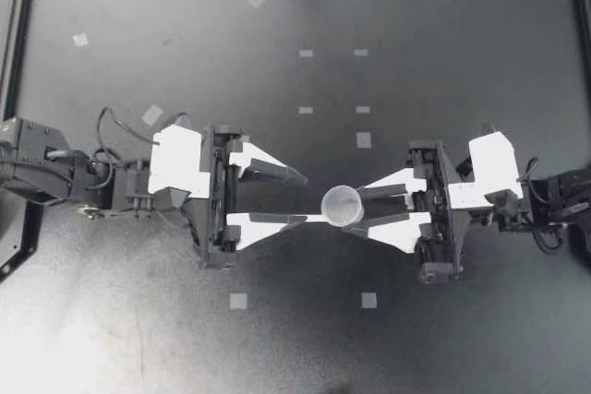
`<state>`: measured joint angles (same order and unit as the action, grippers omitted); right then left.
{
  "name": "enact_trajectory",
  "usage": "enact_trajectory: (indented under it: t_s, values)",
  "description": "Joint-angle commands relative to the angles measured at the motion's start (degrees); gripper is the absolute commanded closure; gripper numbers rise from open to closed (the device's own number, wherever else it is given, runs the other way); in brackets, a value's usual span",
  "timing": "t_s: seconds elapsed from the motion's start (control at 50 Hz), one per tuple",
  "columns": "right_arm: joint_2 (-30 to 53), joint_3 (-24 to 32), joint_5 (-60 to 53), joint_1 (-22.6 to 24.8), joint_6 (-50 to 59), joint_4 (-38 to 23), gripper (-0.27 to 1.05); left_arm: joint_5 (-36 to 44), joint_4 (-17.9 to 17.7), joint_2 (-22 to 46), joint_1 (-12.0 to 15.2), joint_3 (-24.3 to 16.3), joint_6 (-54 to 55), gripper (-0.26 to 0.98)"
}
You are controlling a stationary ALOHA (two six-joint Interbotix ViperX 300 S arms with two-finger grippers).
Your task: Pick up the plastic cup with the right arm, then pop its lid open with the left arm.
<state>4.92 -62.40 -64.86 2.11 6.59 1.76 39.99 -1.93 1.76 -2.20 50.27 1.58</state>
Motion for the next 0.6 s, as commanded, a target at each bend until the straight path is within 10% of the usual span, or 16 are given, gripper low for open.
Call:
enact_trajectory:
  t_s: [0.0,0.58]
  values:
    - [-0.3,0.9,-0.3,-0.3,-0.7,0.2,0.54,0.3,0.1,-0.7,-0.1,-0.8,0.2,0.13]
    - [-0.4,0.8,-0.2,-0.3,-1.2,0.2,0.54,0.3,0.1,-0.5,-0.1,-1.2,-0.3,0.13]
